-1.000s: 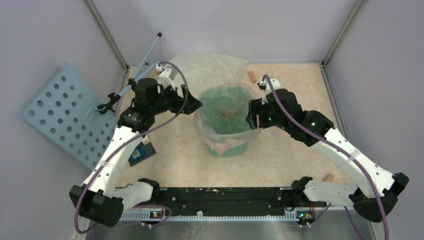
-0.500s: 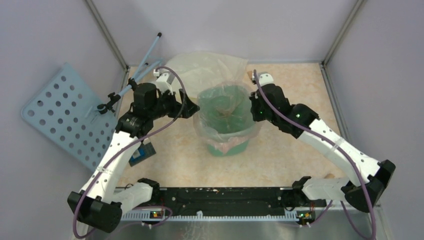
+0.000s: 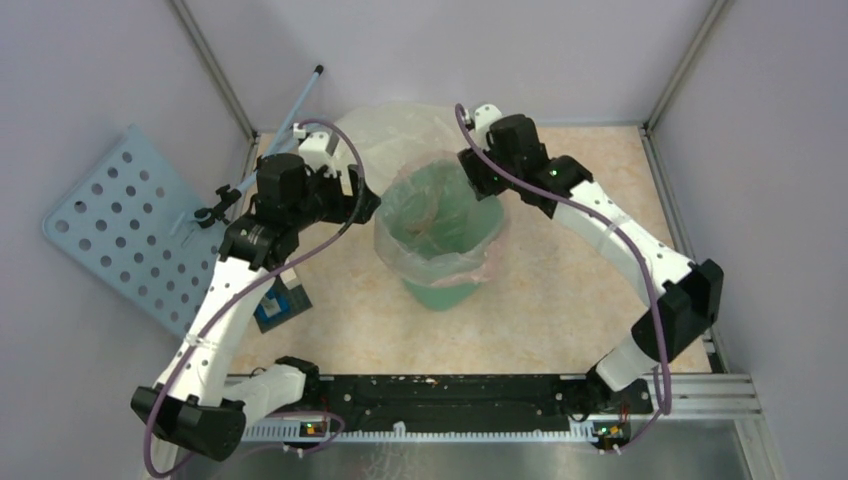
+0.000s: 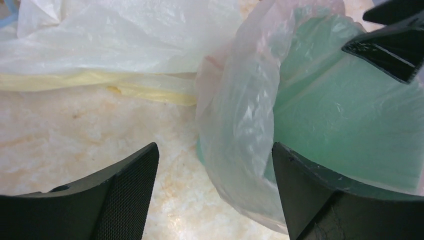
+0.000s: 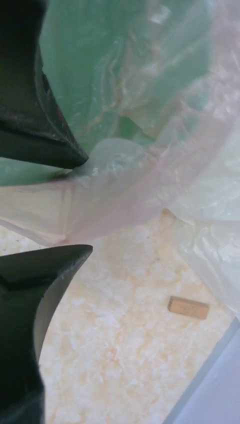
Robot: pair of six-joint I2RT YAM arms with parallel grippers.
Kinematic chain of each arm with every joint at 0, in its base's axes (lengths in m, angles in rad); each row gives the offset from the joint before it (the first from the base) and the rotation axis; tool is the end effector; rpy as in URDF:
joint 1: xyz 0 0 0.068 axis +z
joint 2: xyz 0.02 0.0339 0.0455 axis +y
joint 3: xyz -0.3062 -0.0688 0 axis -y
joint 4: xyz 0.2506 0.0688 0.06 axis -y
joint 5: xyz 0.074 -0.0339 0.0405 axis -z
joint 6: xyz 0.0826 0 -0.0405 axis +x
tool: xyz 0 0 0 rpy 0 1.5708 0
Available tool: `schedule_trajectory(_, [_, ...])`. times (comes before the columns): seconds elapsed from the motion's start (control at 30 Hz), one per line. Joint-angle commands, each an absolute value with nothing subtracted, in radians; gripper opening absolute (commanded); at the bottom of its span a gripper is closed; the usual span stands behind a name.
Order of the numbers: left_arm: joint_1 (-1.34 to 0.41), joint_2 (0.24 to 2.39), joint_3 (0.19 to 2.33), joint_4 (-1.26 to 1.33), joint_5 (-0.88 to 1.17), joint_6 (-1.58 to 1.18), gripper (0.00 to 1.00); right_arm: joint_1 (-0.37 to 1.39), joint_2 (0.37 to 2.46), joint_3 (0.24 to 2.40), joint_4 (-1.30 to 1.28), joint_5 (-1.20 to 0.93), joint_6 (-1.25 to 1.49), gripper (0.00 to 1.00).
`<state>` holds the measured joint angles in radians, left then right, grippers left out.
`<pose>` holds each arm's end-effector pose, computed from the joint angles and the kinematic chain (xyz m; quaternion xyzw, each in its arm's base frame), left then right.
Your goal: Put the trash bags into the trash bin
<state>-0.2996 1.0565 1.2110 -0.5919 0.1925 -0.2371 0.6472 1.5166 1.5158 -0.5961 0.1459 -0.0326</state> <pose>0.2325 -0.0884 0.4123 0.0778 0.8378 -0.2199 0.4937 0.3127 0.2213 0.3915 -0.2617 0.8424 0.0798 0.4643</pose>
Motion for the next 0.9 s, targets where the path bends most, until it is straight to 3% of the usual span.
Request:
schedule_trajectory(0.0, [-0.295, 1.121, 1.3, -0.569, 0.223, -0.176, 0.87, 0.628, 1.596, 1.718, -0.635, 0.118, -0.113, 0.61])
schedule_trajectory(0.27, [-0.295, 1.253, 1.375, -0.518, 0.372, -0.156, 0.73, 0.628, 1.362, 1.533, -0.607, 0.163, 0.049, 0.71])
schedule_trajectory(0.4, [-0.294, 1.302, 1.38, -0.474, 0.44, -0.188, 0.73, 0.628, 1.244, 1.449, -0.632, 0.177, 0.116, 0.74])
schedule_trajectory(0.87, [-0.296, 1.42, 1.451, -0.495, 0.451, -0.19, 0.62, 0.629, 0.887, 1.165, -0.689, -0.121, 0.436, 0.69])
